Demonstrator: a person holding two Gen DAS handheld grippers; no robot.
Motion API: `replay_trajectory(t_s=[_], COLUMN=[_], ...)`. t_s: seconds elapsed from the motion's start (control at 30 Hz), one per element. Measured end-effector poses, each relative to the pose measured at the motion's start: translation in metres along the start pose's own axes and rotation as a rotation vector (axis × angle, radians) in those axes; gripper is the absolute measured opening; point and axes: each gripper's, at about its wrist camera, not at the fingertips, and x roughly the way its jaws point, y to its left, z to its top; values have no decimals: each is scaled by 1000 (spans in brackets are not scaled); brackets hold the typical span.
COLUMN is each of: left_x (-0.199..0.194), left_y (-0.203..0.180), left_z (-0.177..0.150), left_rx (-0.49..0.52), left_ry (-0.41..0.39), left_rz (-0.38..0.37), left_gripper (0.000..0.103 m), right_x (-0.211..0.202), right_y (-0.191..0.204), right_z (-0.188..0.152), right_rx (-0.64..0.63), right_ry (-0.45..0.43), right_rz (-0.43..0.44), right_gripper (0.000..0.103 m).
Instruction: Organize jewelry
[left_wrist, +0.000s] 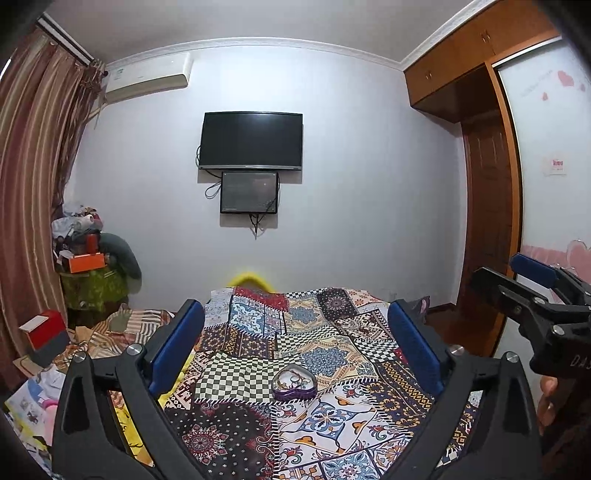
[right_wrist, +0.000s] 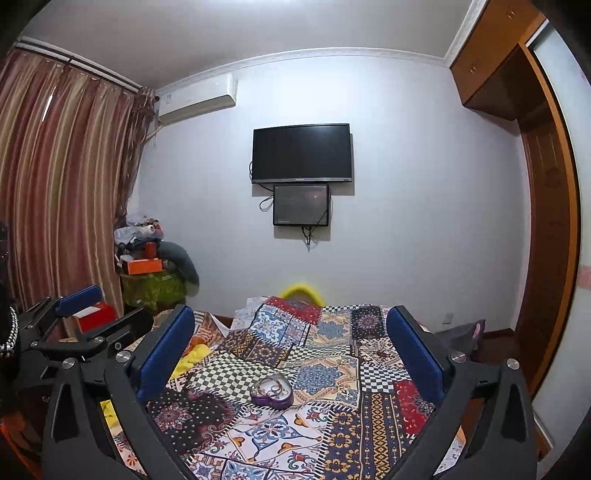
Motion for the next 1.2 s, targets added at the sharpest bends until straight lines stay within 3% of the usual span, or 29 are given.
replay_trajectory(t_s=[1.2], left_x=[12], left_y=[-4], left_z=[-8], left_rx=[13], left_ry=[33], left_rz=[3], left_gripper=[100], right_x=[-4], right_y=[-6], right_z=[2], right_rx=[22], right_ry=[43], right_rz=[17], right_gripper=[103])
